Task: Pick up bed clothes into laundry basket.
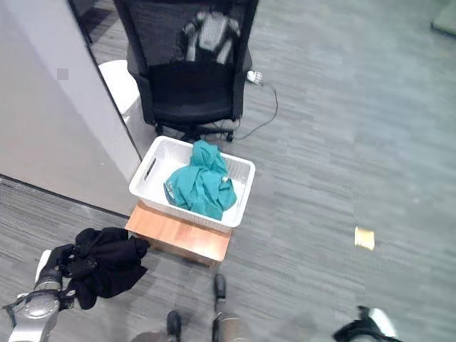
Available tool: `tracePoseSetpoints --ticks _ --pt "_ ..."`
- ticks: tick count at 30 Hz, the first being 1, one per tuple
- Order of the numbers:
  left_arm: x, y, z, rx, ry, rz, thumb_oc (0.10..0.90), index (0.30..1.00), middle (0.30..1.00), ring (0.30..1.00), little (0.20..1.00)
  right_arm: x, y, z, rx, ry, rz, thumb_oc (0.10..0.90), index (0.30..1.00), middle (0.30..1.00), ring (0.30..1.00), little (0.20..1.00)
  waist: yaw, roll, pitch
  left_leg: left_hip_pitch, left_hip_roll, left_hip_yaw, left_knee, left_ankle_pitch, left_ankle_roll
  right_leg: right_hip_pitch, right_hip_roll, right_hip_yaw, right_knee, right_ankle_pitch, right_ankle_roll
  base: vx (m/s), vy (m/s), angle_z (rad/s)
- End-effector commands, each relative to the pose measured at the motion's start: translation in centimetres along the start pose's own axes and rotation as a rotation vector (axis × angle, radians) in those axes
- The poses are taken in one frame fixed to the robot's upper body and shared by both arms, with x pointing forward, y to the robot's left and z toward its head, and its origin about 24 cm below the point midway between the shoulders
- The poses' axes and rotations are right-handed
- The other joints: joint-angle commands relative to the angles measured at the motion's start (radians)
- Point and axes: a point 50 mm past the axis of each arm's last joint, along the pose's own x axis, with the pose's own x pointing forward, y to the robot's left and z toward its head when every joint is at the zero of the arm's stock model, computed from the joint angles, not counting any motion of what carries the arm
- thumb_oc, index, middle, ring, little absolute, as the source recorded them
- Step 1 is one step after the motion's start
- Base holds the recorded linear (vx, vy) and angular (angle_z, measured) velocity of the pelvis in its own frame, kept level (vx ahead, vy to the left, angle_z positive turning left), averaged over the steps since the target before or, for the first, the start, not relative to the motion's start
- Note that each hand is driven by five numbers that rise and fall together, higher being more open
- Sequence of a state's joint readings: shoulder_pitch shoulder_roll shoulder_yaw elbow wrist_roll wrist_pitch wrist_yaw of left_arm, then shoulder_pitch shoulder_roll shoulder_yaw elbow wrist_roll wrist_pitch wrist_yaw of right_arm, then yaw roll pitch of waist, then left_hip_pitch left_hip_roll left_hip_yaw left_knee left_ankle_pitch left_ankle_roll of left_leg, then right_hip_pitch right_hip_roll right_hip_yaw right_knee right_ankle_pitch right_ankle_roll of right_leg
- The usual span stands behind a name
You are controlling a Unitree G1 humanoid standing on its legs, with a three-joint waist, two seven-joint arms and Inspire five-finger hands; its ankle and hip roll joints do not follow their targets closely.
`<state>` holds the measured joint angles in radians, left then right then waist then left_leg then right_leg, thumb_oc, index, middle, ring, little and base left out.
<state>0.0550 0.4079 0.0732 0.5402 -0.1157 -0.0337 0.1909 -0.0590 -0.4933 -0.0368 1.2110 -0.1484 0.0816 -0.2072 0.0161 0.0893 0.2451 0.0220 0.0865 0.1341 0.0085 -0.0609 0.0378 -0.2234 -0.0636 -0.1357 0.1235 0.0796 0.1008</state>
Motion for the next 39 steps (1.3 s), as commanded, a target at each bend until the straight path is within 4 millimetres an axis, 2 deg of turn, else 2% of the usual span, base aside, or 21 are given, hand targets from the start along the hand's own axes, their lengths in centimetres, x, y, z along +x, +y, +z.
tracePoseSetpoints --ticks 1,2,3,6,7,8,9,10,11,12,14,15,16,18,19,24,29,31,33,36,39 --pt "-0.1 5.0 2.9 0.028 -0.164 0.165 0.400 0.300 0.300 0.300 0.300 0.2 -1.0 0.8 0.025 -0.024 -0.054 0.800 0.900 0.900 0.900 0.900 0.044 -0.126 -0.061 -0.076 0.005 -0.058 -0.086 0.086 -0.077 0.260 -0.163 0.092 -0.044 -0.072 0.053 -0.16 -0.124 -0.19" --pt "-0.1 5.0 2.9 0.030 -0.162 0.166 0.400 0.300 0.300 0.300 0.300 0.2 -0.9 0.8 0.024 -0.023 -0.052 0.800 0.900 0.900 0.900 0.900 0.045 -0.129 -0.061 -0.073 0.003 -0.056 -0.086 0.085 -0.076 0.264 -0.165 0.093 -0.047 -0.071 0.054 -0.13 -0.145 -0.14" --pt "-0.7 4.7 2.4 -0.008 -0.159 0.167 0.400 0.300 0.300 0.300 0.300 -0.3 1.4 -1.3 -0.019 0.062 0.025 0.800 0.900 0.900 0.900 0.900 0.074 -0.132 -0.070 -0.089 0.001 -0.042 -0.081 0.093 -0.084 0.314 -0.194 0.072 -0.091 -0.072 0.065 -0.08 -0.092 -0.19" --pt "-1.5 5.1 3.7 -0.004 -0.235 0.173 0.400 0.300 0.300 0.300 0.300 -0.5 2.1 -2.0 -0.054 0.086 0.053 0.800 0.900 0.900 0.900 0.900 0.082 -0.117 -0.078 -0.095 0.014 -0.020 -0.078 0.103 -0.097 0.328 -0.202 0.039 -0.148 -0.070 0.082 -0.11 -0.166 -0.25" --pt "-2.0 5.5 5.9 -0.004 -0.346 0.148 0.400 0.300 0.300 0.300 0.300 -0.6 2.4 -2.2 -0.091 0.081 0.068 0.800 0.900 0.900 0.900 0.900 0.082 -0.099 -0.081 -0.094 0.024 -0.010 -0.078 0.115 -0.105 0.339 -0.190 0.027 -0.189 -0.084 0.081 -0.09 -0.151 -0.37" --pt "-2.1 5.6 5.8 -0.005 -0.345 0.149 0.400 0.300 0.300 0.300 0.300 -0.6 2.4 -2.2 -0.093 0.081 0.069 0.800 0.900 0.900 0.900 0.900 0.080 -0.099 -0.081 -0.092 0.026 -0.010 -0.079 0.115 -0.106 0.342 -0.188 0.026 -0.192 -0.083 0.080 -0.12 -0.162 -0.25" --pt "-2.6 6.8 8.6 0.002 -0.473 0.158 0.400 0.300 0.300 0.300 0.300 -0.6 2.4 -2.1 -0.117 0.063 0.075 0.800 0.900 0.900 0.900 0.900 0.080 -0.076 -0.076 -0.096 0.034 -0.010 -0.082 0.134 -0.117 0.348 -0.167 0.023 -0.210 -0.107 0.075 -0.07 -0.081 -0.14" --pt "-2.6 6.8 8.6 0.002 -0.472 0.158 0.400 0.300 0.300 0.300 0.300 -0.6 2.4 -2.1 -0.117 0.062 0.076 0.800 0.900 0.900 0.900 0.900 0.079 -0.076 -0.075 -0.096 0.035 -0.011 -0.082 0.135 -0.118 0.349 -0.166 0.023 -0.209 -0.108 0.074 -0.17 -0.149 -0.15" --pt "-3.5 8.5 11.9 -0.006 -0.619 0.172 0.400 0.300 0.300 0.300 0.300 -0.5 1.9 -1.7 -0.143 0.038 0.068 0.800 0.900 0.900 0.900 0.900 0.081 -0.047 -0.068 -0.102 0.043 -0.016 -0.082 0.153 -0.127 0.347 -0.146 0.022 -0.211 -0.134 0.069 -0.10 -0.080 -0.12" --pt "-3.5 8.6 11.9 -0.007 -0.619 0.172 0.400 0.300 0.300 0.300 0.300 -0.5 2.0 -1.7 -0.143 0.037 0.070 0.800 0.900 0.900 0.900 0.900 0.079 -0.047 -0.067 -0.102 0.044 -0.017 -0.082 0.153 -0.128 0.347 -0.145 0.022 -0.211 -0.134 0.067 -0.15 -0.102 -0.06" --pt "-4.9 11.8 16.0 -0.091 -0.799 0.194 0.400 0.300 0.300 0.300 0.300 -0.3 1.1 -1.8 -0.220 0.018 0.062 0.800 0.900 0.900 0.900 0.900 0.083 -0.005 -0.056 -0.114 0.054 -0.029 -0.078 0.185 -0.145 0.355 -0.112 0.021 -0.211 -0.164 0.046 -0.13 -0.118 0.05" --pt "-4.9 11.9 16.0 -0.093 -0.799 0.194 0.400 0.300 0.300 0.300 0.300 -0.3 1.2 -1.7 -0.221 0.017 0.063 0.800 0.900 0.900 0.900 0.900 0.080 -0.005 -0.055 -0.114 0.056 -0.030 -0.078 0.186 -0.146 0.356 -0.110 0.020 -0.211 -0.164 0.045 -0.14 -0.140 0.03" --pt "-5.9 13.6 18.0 -0.134 -0.888 0.191 0.400 0.300 0.300 0.300 0.300 -0.3 0.7 -2.4 -0.275 0.024 0.063 0.800 0.900 0.900 0.900 0.900 0.081 0.018 -0.051 -0.121 0.058 -0.039 -0.074 0.202 -0.152 0.368 -0.087 0.016 -0.211 -0.184 0.030 -0.05 -0.055 0.06" --pt "-6.3 14.4 18.7 -0.147 -0.919 0.199 0.400 0.300 0.300 0.300 0.300 -0.4 0.7 -2.6 -0.296 0.026 0.065 0.800 0.900 0.900 0.900 0.900 0.080 0.023 -0.046 -0.121 0.057 -0.047 -0.070 0.207 -0.156 0.375 -0.079 0.013 -0.211 -0.187 0.024 -0.08 -0.093 0.06" --pt "-7.2 15.7 20.5 -0.193 -1.001 0.212 0.400 0.300 0.300 0.300 0.300 -0.4 0.6 -2.8 -0.335 0.023 0.068 0.800 0.900 0.900 0.900 0.900 0.089 0.026 -0.026 -0.125 0.032 -0.118 -0.037 0.193 -0.163 0.382 -0.076 0.015 -0.211 -0.189 0.009 -0.10 -0.096 0.11" --pt "-9.0 17.4 23.7 -0.213 -1.135 0.243 0.400 0.300 0.300 0.300 0.300 -0.5 1.3 -2.4 -0.368 0.002 0.081 0.800 0.900 0.900 0.900 0.900 0.077 0.034 -0.046 -0.088 0.005 -0.211 -0.030 0.146 -0.155 0.355 -0.057 0.018 -0.211 -0.175 -0.006 -0.06 -0.097 0.08" --pt "-8.7 15.7 26.1 -0.195 -1.187 0.189 0.400 0.300 0.300 0.300 0.300 -0.6 2.4 -0.6 -0.402 -0.067 0.100 0.800 0.900 0.900 0.900 0.900 0.034 0.061 -0.068 -0.056 0.009 -0.185 -0.080 0.170 -0.155 0.363 -0.028 0.026 -0.211 -0.185 -0.014 0.02 -0.030 -0.04" --pt "-7.1 11.9 28.0 -0.236 -1.180 0.017 0.400 0.300 0.300 0.300 0.300 -0.7 3.0 1.0 -0.410 -0.127 0.103 0.800 0.900 0.900 0.900 0.900 -0.001 0.081 -0.062 -0.045 0.011 -0.168 -0.087 0.176 -0.154 0.366 -0.022 0.033 -0.211 -0.188 -0.014 -0.01 0.024 -0.05" --pt "-6.7 10.9 28.6 -0.234 -1.178 -0.017 0.400 0.300 0.300 0.300 0.300 -0.7 3.2 1.4 -0.411 -0.141 0.104 0.800 0.900 0.900 0.900 0.900 -0.010 0.081 -0.061 -0.041 0.013 -0.165 -0.089 0.175 -0.153 0.366 -0.020 0.036 -0.211 -0.187 -0.014 0.01 -0.010 -0.07" --pt "-4.5 7.3 31.9 -0.212 -1.163 -0.005 0.400 0.300 0.300 0.300 0.300 -1.1 4.4 1.9 -0.414 -0.174 0.127 0.800 0.900 0.900 0.900 0.900 -0.051 0.064 -0.058 -0.033 0.016 -0.154 -0.095 0.170 -0.147 0.355 -0.005 0.053 -0.211 -0.181 -0.014 0.02 -0.032 -0.21" --pt "-4.0 6.8 33.0 -0.232 -1.158 0.036 0.400 0.300 0.300 0.300 0.300 -1.1 4.5 1.8 -0.403 -0.170 0.121 0.800 0.900 0.900 0.900 0.900 -0.061 0.054 -0.055 -0.031 0.018 -0.146 -0.096 0.168 -0.145 0.350 0.002 0.058 -0.211 -0.178 -0.015 0.01 -0.024 -0.18"
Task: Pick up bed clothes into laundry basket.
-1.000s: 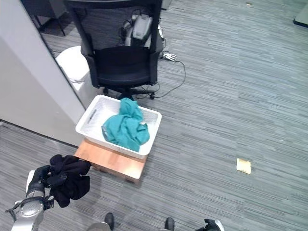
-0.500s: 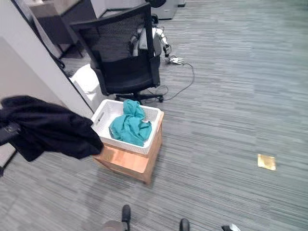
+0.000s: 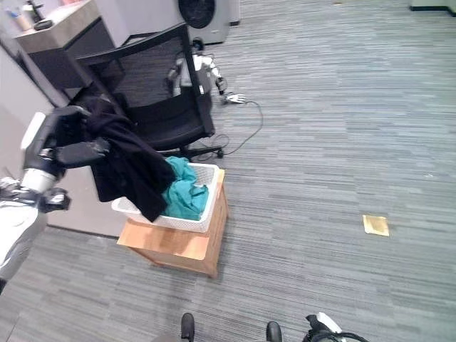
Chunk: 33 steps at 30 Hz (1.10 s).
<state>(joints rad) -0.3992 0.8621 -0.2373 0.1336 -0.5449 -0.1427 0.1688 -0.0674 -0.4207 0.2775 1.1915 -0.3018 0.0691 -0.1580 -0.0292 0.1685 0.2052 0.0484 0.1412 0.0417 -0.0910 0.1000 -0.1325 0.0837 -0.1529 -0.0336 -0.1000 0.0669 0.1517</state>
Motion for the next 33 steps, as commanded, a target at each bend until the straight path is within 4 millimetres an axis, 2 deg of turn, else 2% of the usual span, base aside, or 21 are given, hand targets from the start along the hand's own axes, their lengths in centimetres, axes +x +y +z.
tracePoseSetpoints --ticks 1,2,3,6,10,12,15,24,26,27,30,33 --pt "3.9 4.2 6.9 0.001 -0.288 0.297 0.400 0.300 0.300 0.300 0.300 0.3 -2.3 1.0 -0.003 -0.030 -0.110 0.800 0.900 0.900 0.900 0.900 -0.007 -0.030 -0.018 -0.058 -0.035 -0.057 0.004 0.007 0.026 0.040 0.096 -0.044 0.013 -0.167 -0.068 0.05 -0.033 -0.20" --pt "5.1 4.1 6.4 -0.010 -0.244 0.315 0.400 0.300 0.300 0.300 0.300 0.3 -1.9 1.9 0.016 -0.054 -0.109 0.800 0.900 0.900 0.900 0.900 -0.013 -0.036 -0.026 -0.057 -0.031 -0.057 0.004 0.002 0.027 0.036 0.103 -0.043 0.013 -0.168 -0.066 0.06 -0.023 -0.14" --pt "5.7 4.3 6.5 -0.002 -0.229 0.324 0.400 0.300 0.300 0.300 0.300 0.2 -1.6 1.6 0.009 -0.044 -0.107 0.800 0.900 0.900 0.900 0.900 -0.024 -0.037 -0.028 -0.057 -0.028 -0.054 0.004 -0.001 0.026 0.032 0.105 -0.041 0.013 -0.166 -0.065 0.05 -0.010 -0.02" --pt "6.3 4.7 6.6 0.031 -0.203 0.336 0.400 0.300 0.300 0.300 0.300 0.1 -1.2 0.9 0.021 -0.020 -0.109 0.800 0.900 0.900 0.900 0.900 -0.033 -0.046 -0.030 -0.063 -0.021 -0.048 0.004 -0.003 0.023 0.020 0.113 -0.036 0.013 -0.160 -0.060 0.01 -0.016 -0.12" --pt "6.8 5.2 5.8 0.116 -0.137 0.345 0.400 0.300 0.300 0.300 0.300 0.0 -0.9 -0.2 0.030 0.012 -0.103 0.800 0.900 0.900 0.900 0.900 -0.047 -0.058 -0.035 -0.059 -0.008 -0.036 0.004 -0.005 0.020 0.018 0.126 -0.028 0.013 -0.161 -0.061 0.02 0.000 -0.04" --pt "7.0 5.7 5.1 0.187 -0.092 0.357 0.400 0.300 0.300 0.300 0.300 0.0 -1.1 -0.2 0.040 0.006 -0.108 0.800 0.900 0.900 0.900 0.900 -0.051 -0.060 -0.036 -0.053 -0.005 -0.030 0.004 -0.006 0.019 0.022 0.132 -0.023 0.013 -0.163 -0.063 0.04 0.006 -0.09" --pt "7.1 6.0 4.5 0.239 -0.055 0.366 0.400 0.300 0.300 0.300 0.300 0.2 -1.8 0.6 0.049 -0.016 -0.125 0.800 0.900 0.900 0.900 0.900 -0.054 -0.063 -0.035 -0.053 -0.005 -0.026 0.004 -0.006 0.018 0.020 0.134 -0.022 0.013 -0.160 -0.063 0.01 0.005 -0.08" --pt "7.7 4.6 2.2 0.338 0.056 0.347 0.400 0.300 0.300 0.300 0.300 0.4 -2.7 2.2 0.061 -0.054 -0.142 0.800 0.900 0.900 0.900 0.900 -0.065 -0.075 -0.026 -0.084 -0.006 -0.015 0.004 -0.008 0.020 -0.024 0.136 -0.018 0.013 -0.144 -0.058 -0.01 0.000 -0.01" --pt "7.8 3.9 1.4 0.329 0.082 0.337 0.400 0.300 0.300 0.300 0.300 0.5 -3.1 2.6 0.066 -0.061 -0.150 0.800 0.900 0.900 0.900 0.900 -0.071 -0.077 -0.019 -0.106 -0.008 -0.013 0.004 -0.006 0.019 -0.053 0.137 -0.015 0.013 -0.136 -0.058 -0.08 -0.005 -0.06" --pt "7.6 3.4 0.3 0.323 0.121 0.335 0.400 0.300 0.300 0.300 0.300 0.5 -3.6 3.6 0.081 -0.091 -0.166 0.800 0.900 0.900 0.900 0.900 -0.076 -0.077 -0.015 -0.125 -0.009 -0.009 0.004 -0.005 0.020 -0.081 0.136 -0.011 0.013 -0.126 -0.056 -0.06 -0.012 -0.04" --pt "7.4 3.0 -0.7 0.302 0.156 0.347 0.400 0.300 0.300 0.300 0.300 0.6 -4.6 4.8 0.091 -0.117 -0.192 0.800 0.900 0.900 0.900 0.900 -0.082 -0.076 -0.003 -0.166 -0.012 -0.001 0.004 -0.001 0.021 -0.136 0.133 -0.002 0.013 -0.106 -0.054 -0.08 0.006 -0.18" --pt "7.1 2.8 -1.8 0.315 0.198 0.357 0.400 0.300 0.300 0.300 0.300 0.6 -4.4 4.9 0.093 -0.119 -0.197 0.800 0.900 0.900 0.900 0.900 -0.087 -0.075 0.001 -0.210 -0.012 0.006 0.004 0.002 0.021 -0.190 0.132 0.003 0.013 -0.089 -0.050 -0.07 0.005 -0.18"
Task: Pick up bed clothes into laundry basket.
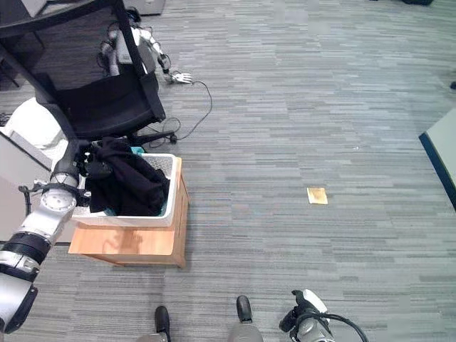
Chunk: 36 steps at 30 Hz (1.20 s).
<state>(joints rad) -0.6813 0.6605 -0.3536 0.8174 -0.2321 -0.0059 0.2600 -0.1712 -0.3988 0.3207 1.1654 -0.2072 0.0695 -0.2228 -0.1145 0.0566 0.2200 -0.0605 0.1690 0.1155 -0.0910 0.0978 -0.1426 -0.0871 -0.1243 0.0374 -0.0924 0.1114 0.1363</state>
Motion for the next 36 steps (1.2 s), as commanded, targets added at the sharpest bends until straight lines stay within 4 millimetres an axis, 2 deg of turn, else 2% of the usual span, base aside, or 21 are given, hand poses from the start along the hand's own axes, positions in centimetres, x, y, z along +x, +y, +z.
tracePoseSetpoints --ticks 1,2,3,4,10,16,18,21,22,24,25,26,27,29,31,32,33,34,36 --pt "2.3 4.0 7.1 -0.048 -0.190 0.218 0.400 0.300 0.300 0.300 0.300 0.5 -2.5 0.3 -0.001 -0.010 -0.105 0.800 0.900 0.900 0.900 0.900 -0.004 0.035 -0.013 -0.116 -0.039 -0.068 0.004 0.008 0.031 -0.036 0.104 -0.066 0.005 -0.130 -0.033 -0.06 -0.007 -0.05" --pt "2.3 4.0 7.1 -0.048 -0.190 0.219 0.400 0.300 0.300 0.300 0.300 0.5 -2.5 0.3 -0.001 -0.010 -0.105 0.800 0.900 0.900 0.900 0.900 -0.003 0.036 -0.016 -0.119 -0.038 -0.068 0.004 0.008 0.031 -0.039 0.105 -0.066 0.005 -0.129 -0.033 -0.04 -0.019 -0.07" --pt "2.5 3.7 6.5 -0.050 -0.139 0.245 0.464 0.396 0.396 0.396 0.396 0.5 -2.3 0.8 0.001 -0.017 -0.108 0.800 0.900 0.900 0.900 0.900 -0.007 0.031 -0.015 -0.145 -0.039 -0.067 0.004 0.012 0.030 -0.068 0.106 -0.061 0.005 -0.121 -0.032 -0.03 -0.017 -0.10" --pt "2.6 3.6 6.1 -0.037 -0.116 0.247 0.800 0.900 0.900 0.900 0.900 0.5 -2.2 0.8 0.002 -0.019 -0.108 0.800 0.900 0.900 0.900 0.900 -0.008 0.030 -0.017 -0.152 -0.038 -0.066 0.004 0.012 0.030 -0.077 0.107 -0.059 0.005 -0.119 -0.033 -0.03 -0.017 -0.13" --pt "2.9 4.1 5.8 0.001 -0.064 0.347 0.800 0.900 0.900 0.900 0.900 0.2 -0.6 1.1 0.014 -0.032 -0.086 0.800 0.900 0.900 0.900 0.900 -0.004 0.024 -0.025 -0.158 -0.030 -0.063 0.004 0.016 0.030 -0.084 0.115 -0.050 0.005 -0.125 -0.035 0.01 -0.010 -0.05" --pt "2.8 5.7 6.8 0.009 -0.107 0.423 0.800 0.900 0.900 0.900 0.900 -0.2 0.7 0.8 0.026 -0.043 -0.057 0.800 0.900 0.900 0.900 0.900 0.000 0.022 -0.028 -0.122 -0.029 -0.057 0.004 0.014 0.030 -0.043 0.120 -0.048 0.005 -0.141 -0.040 0.03 -0.002 0.00" --pt "2.6 7.2 8.0 0.022 -0.172 0.474 0.800 0.900 0.900 0.900 0.900 -0.3 1.2 0.5 0.027 -0.035 -0.034 0.800 0.900 0.900 0.900 0.900 0.006 0.027 -0.035 -0.097 -0.031 -0.060 0.004 0.012 0.029 -0.008 0.119 -0.056 0.005 -0.152 -0.042 0.05 0.003 0.00" --pt "2.3 8.1 8.9 0.004 -0.224 0.505 0.800 0.900 0.900 0.900 0.900 -0.4 1.5 0.3 0.026 -0.030 -0.020 0.800 0.900 0.900 0.900 0.900 0.009 0.029 -0.040 -0.079 -0.034 -0.065 0.004 0.010 0.029 0.016 0.118 -0.059 0.005 -0.158 -0.043 0.01 0.000 0.01" --pt "1.8 9.4 10.5 -0.018 -0.308 0.546 0.800 0.900 0.900 0.900 0.900 -0.4 1.5 0.2 0.031 -0.031 -0.015 0.800 0.900 0.900 0.900 0.900 0.017 0.030 -0.048 -0.063 -0.035 -0.072 0.004 0.008 0.027 0.039 0.117 -0.063 0.005 -0.164 -0.043 0.03 -0.001 0.03" --pt "1.6 9.8 10.8 -0.014 -0.329 0.555 0.800 0.900 0.900 0.900 0.900 -0.4 1.6 0.2 0.034 -0.031 -0.008 0.800 0.900 0.900 0.900 0.900 0.019 0.031 -0.050 -0.052 -0.036 -0.075 0.004 0.007 0.026 0.053 0.115 -0.066 0.005 -0.168 -0.044 0.03 -0.007 0.05" --pt "1.3 10.7 11.3 -0.015 -0.358 0.578 0.800 0.900 0.900 0.900 0.900 -0.4 1.6 0.2 0.040 -0.033 -0.001 0.800 0.900 0.900 0.900 0.900 0.025 0.032 -0.059 -0.044 -0.037 -0.080 0.004 0.006 0.025 0.064 0.115 -0.070 0.005 -0.170 -0.044 0.04 -0.011 0.10" --pt "0.4 11.9 12.6 -0.008 -0.437 0.602 0.800 0.900 0.900 0.900 0.900 -0.4 1.5 0.1 0.041 -0.028 0.003 0.800 0.900 0.900 0.900 0.900 0.037 0.034 -0.068 -0.029 -0.037 -0.087 0.004 0.004 0.024 0.086 0.112 -0.076 0.005 -0.176 -0.044 0.03 -0.007 0.10" --pt "0.4 11.9 12.5 -0.008 -0.436 0.602 0.800 0.900 0.900 0.900 0.900 -0.4 1.5 0.1 0.040 -0.028 0.003 0.800 0.900 0.900 0.900 0.900 0.035 0.034 -0.067 -0.027 -0.038 -0.087 0.004 0.003 0.024 0.088 0.112 -0.076 0.005 -0.176 -0.044 0.01 -0.010 0.10" --pt "-1.4 12.7 13.2 -0.076 -0.550 0.586 0.800 0.900 0.900 0.900 0.900 -0.5 1.5 -0.1 0.047 -0.024 0.014 0.800 0.900 0.900 0.900 0.900 0.062 0.034 -0.079 -0.005 -0.037 -0.100 0.004 0.002 0.022 0.123 0.110 -0.087 0.005 -0.189 -0.050 0.01 -0.016 0.10" --pt "-2.1 12.5 12.4 -0.120 -0.566 0.555 0.800 0.900 0.900 0.900 0.900 -0.4 1.2 0.0 0.051 -0.027 0.009 0.800 0.900 0.900 0.900 0.900 0.069 0.037 -0.080 0.005 -0.037 -0.104 0.004 0.002 0.022 0.138 0.111 -0.090 0.005 -0.195 -0.054 0.00 -0.014 0.08" --pt "-3.3 12.0 9.7 -0.162 -0.551 0.495 0.800 0.900 0.900 0.900 0.900 -0.3 0.5 0.5 0.076 -0.051 -0.011 0.800 0.900 0.900 0.900 0.900 0.094 0.034 -0.079 0.016 -0.034 -0.111 0.004 0.006 0.021 0.159 0.111 -0.097 0.005 -0.206 -0.060 -0.01 -0.016 0.10" --pt "-3.5 12.0 9.4 -0.163 -0.545 0.496 0.800 0.900 0.900 0.900 0.900 -0.3 0.4 0.4 0.069 -0.051 -0.011 0.800 0.900 0.900 0.900 0.900 0.089 0.037 -0.079 0.019 -0.034 -0.110 0.004 0.006 0.021 0.161 0.111 -0.097 0.005 -0.207 -0.060 0.00 -0.014 0.09" --pt "-4.0 11.8 7.5 -0.167 -0.507 0.472 0.800 0.900 0.900 0.900 0.900 -0.2 0.0 0.8 0.073 -0.062 -0.020 0.800 0.900 0.900 0.900 0.900 0.097 0.038 -0.081 0.025 -0.034 -0.112 0.004 0.007 0.021 0.173 0.111 -0.098 0.005 -0.213 -0.064 0.02 0.000 0.13" --pt "-5.5 10.8 2.2 -0.211 -0.367 0.413 0.800 0.900 0.900 0.900 0.900 0.2 -1.9 2.2 0.072 -0.108 -0.063 0.800 0.900 0.900 0.900 0.900 0.122 0.037 -0.078 0.041 -0.037 -0.124 0.008 0.007 0.024 0.192 0.107 -0.096 0.005 -0.215 -0.071 0.00 0.009 0.14"
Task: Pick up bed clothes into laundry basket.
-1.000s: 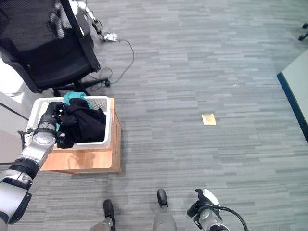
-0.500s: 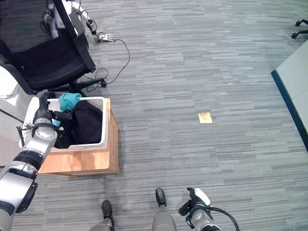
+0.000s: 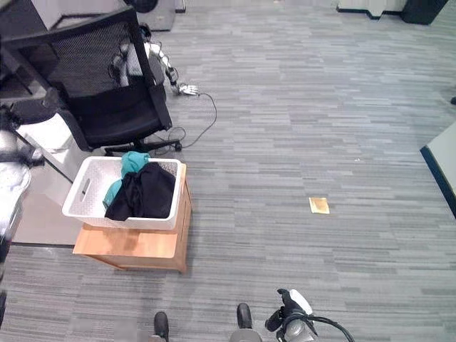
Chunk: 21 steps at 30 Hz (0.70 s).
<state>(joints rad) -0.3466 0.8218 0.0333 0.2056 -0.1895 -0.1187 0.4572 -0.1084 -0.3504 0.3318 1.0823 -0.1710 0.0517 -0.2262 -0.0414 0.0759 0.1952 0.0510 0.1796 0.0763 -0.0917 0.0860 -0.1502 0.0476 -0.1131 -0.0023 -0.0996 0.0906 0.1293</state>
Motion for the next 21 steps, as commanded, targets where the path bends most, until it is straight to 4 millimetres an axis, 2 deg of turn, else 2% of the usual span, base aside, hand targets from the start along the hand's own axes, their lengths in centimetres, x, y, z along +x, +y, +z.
tracePoseSetpoints --ticks 1,2,3,4,5,8,11,13,14,15,16,17,19,21 --pt "-2.2 2.0 -3.9 -0.077 0.147 0.035 0.800 0.900 0.900 0.900 0.900 1.0 -5.5 2.5 0.013 -0.083 -0.149 0.800 0.900 0.900 0.900 0.900 0.065 0.013 -0.045 -0.069 -0.054 -0.102 0.025 0.020 0.033 0.062 0.093 -0.056 0.012 -0.192 -0.068 -0.13 0.017 -0.04" --pt "-6.5 1.6 -8.1 -0.138 0.358 0.008 0.800 0.900 0.900 0.900 0.900 1.0 -8.6 4.5 0.026 -0.162 -0.231 0.800 0.900 0.900 0.900 0.900 0.087 -0.008 -0.024 -0.081 -0.087 -0.158 0.093 -0.026 0.036 0.062 0.073 -0.048 0.016 -0.178 -0.075 -0.12 0.017 -0.12" --pt "-6.6 1.6 -8.1 -0.141 0.361 0.008 0.800 0.900 0.900 0.900 0.900 0.9 -8.7 4.4 0.023 -0.161 -0.232 0.800 0.900 0.900 0.900 0.900 0.083 -0.006 -0.024 -0.084 -0.089 -0.161 0.104 -0.034 0.038 0.064 0.071 -0.050 0.016 -0.180 -0.074 -0.19 0.059 -0.10" --pt "-10.1 1.2 -11.2 -0.230 0.541 -0.018 0.800 0.900 0.900 0.900 0.900 0.6 -11.7 5.8 0.049 -0.223 -0.305 0.800 0.900 0.900 0.900 0.900 0.085 -0.015 -0.025 -0.071 -0.103 -0.187 0.123 -0.070 0.038 0.057 0.055 -0.056 0.021 -0.171 -0.073 -0.08 0.054 -0.01" --pt "-10.2 1.2 -11.2 -0.233 0.543 -0.019 0.800 0.900 0.900 0.900 0.900 0.6 -11.8 5.7 0.047 -0.221 -0.305 0.800 0.900 0.900 0.900 0.900 0.083 -0.013 -0.024 -0.070 -0.103 -0.188 0.125 -0.073 0.038 0.060 0.056 -0.058 0.021 -0.172 -0.073 -0.10 0.105 0.12" --pt "-16.3 1.6 -15.8 -0.249 0.843 -0.012 0.800 0.900 0.900 0.900 0.900 -0.7 -16.8 6.3 0.072 -0.297 -0.414 0.800 0.900 0.900 0.900 0.900 0.064 0.004 -0.051 -0.028 -0.082 -0.200 0.069 -0.071 0.043 0.047 0.060 -0.053 0.031 -0.165 -0.066 -0.01 0.094 0.15" --pt "-20.5 1.5 -18.1 -0.189 1.034 -0.042 0.800 0.900 0.900 0.900 0.900 -1.6 -18.9 6.8 0.118 -0.353 -0.462 0.800 0.900 0.900 0.900 0.900 0.053 -0.002 -0.075 0.011 -0.078 -0.179 0.029 -0.068 0.049 0.060 0.059 -0.050 0.029 -0.160 -0.064 0.06 0.061 0.03" --pt "-22.1 1.1 -18.7 -0.157 1.097 -0.080 0.800 0.900 0.900 0.900 0.900 -1.8 -18.8 7.0 0.130 -0.375 -0.458 0.800 0.900 0.900 0.900 0.900 0.045 -0.004 -0.086 0.025 -0.078 -0.169 0.016 -0.074 0.053 0.064 0.057 -0.051 0.026 -0.158 -0.059 0.01 0.080 -0.02" --pt "-22.3 1.0 -18.6 -0.169 1.088 -0.063 0.800 0.900 0.900 0.900 0.900 -3.8 -19.7 7.9 0.167 -0.505 -0.494 0.800 0.900 0.900 0.900 0.900 0.027 -0.009 -0.088 0.022 -0.079 -0.159 0.007 -0.062 0.058 0.048 0.055 -0.045 0.031 -0.142 -0.053 0.01 0.059 -0.02" --pt "-22.4 1.1 -18.6 -0.166 1.090 -0.066 0.800 0.900 0.900 0.900 0.900 -3.8 -19.6 7.7 0.166 -0.500 -0.492 0.800 0.900 0.900 0.900 0.900 0.029 -0.010 -0.093 0.027 -0.079 -0.159 0.007 -0.074 0.058 0.055 0.055 -0.044 0.027 -0.151 -0.053 -0.03 0.083 -0.02" --pt "-23.4 -0.5 -18.3 -0.203 1.100 -0.087 0.800 0.900 0.900 0.900 0.900 -3.2 -16.1 6.3 0.229 -0.482 -0.422 0.800 0.900 0.900 0.900 0.900 0.014 -0.009 -0.094 0.026 -0.083 -0.151 0.004 -0.079 0.064 0.049 0.051 -0.036 0.027 -0.145 -0.049 0.02 0.046 -0.05" --pt "-23.4 -0.5 -18.3 -0.201 1.100 -0.088 0.800 0.900 0.900 0.900 0.900 -3.2 -16.0 6.2 0.229 -0.481 -0.422 0.800 0.900 0.900 0.900 0.900 0.016 -0.010 -0.095 0.026 -0.083 -0.150 0.004 -0.079 0.065 0.049 0.051 -0.035 0.027 -0.145 -0.048 -0.04 0.055 -0.06" --pt "-23.5 -1.1 -18.2 -0.194 1.091 -0.118 0.800 0.900 0.900 0.900 0.900 -2.9 -13.9 5.7 0.298 -0.474 -0.376 0.800 0.900 0.900 0.900 0.900 0.011 -0.012 -0.102 0.022 -0.085 -0.148 0.004 -0.083 0.067 0.048 0.048 -0.033 0.027 -0.145 -0.047 -0.01 0.032 -0.10" --pt "-23.3 -2.9 -17.5 -0.209 1.057 -0.171 0.800 0.900 0.900 0.900 0.900 -2.8 -12.7 6.1 0.365 -0.489 -0.352 0.800 0.900 0.900 0.900 0.900 0.010 -0.015 -0.107 0.023 -0.088 -0.150 0.004 -0.088 0.071 0.046 0.044 -0.034 0.026 -0.144 -0.042 -0.01 0.049 -0.11"
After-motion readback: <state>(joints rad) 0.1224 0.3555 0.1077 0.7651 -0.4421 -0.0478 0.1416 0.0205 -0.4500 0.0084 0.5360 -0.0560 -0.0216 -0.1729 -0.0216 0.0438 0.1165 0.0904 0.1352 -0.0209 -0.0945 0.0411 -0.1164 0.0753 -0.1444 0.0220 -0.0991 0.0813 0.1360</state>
